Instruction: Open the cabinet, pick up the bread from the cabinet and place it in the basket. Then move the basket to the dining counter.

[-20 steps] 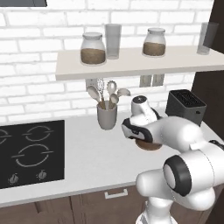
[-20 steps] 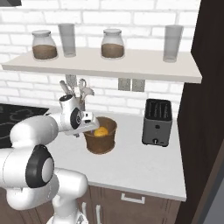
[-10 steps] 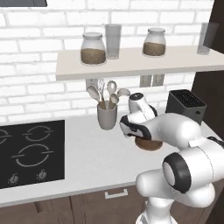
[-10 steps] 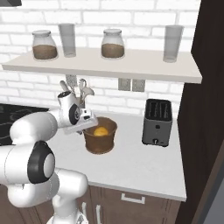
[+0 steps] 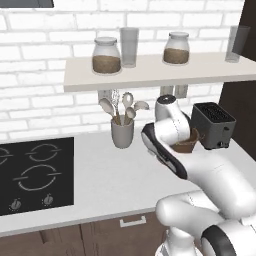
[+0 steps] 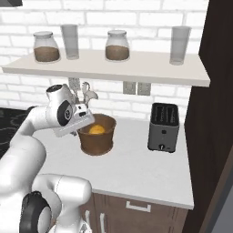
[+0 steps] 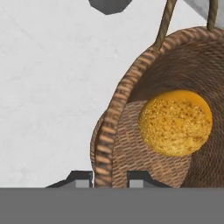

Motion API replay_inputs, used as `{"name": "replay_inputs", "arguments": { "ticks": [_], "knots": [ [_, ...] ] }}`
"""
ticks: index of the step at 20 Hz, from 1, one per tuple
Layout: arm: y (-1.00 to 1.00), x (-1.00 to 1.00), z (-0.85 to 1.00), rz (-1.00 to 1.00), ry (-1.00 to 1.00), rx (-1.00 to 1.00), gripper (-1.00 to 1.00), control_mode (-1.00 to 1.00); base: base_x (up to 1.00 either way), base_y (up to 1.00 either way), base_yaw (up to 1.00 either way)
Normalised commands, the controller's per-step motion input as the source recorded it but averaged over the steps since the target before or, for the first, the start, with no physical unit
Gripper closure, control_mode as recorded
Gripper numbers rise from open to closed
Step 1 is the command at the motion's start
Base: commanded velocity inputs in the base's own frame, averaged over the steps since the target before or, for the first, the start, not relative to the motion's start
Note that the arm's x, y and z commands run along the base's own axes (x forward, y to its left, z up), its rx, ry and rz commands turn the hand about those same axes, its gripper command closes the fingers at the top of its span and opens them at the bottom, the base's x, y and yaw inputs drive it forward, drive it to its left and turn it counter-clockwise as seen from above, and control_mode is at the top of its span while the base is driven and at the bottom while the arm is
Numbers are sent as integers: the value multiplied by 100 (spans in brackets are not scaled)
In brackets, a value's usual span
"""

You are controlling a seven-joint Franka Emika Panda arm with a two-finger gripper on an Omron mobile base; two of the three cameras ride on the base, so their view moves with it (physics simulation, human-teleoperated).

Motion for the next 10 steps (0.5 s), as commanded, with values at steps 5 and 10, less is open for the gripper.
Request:
{"name": "replay_inputs", "arguments": {
  "ticks": [5, 10],
  "knots": [
    [2, -74, 98, 12, -13, -1, 100, -100, 0, 0, 0],
    [2, -74, 75, 5, -12, 0, 100, -100, 0, 0, 0]
  ]
}}
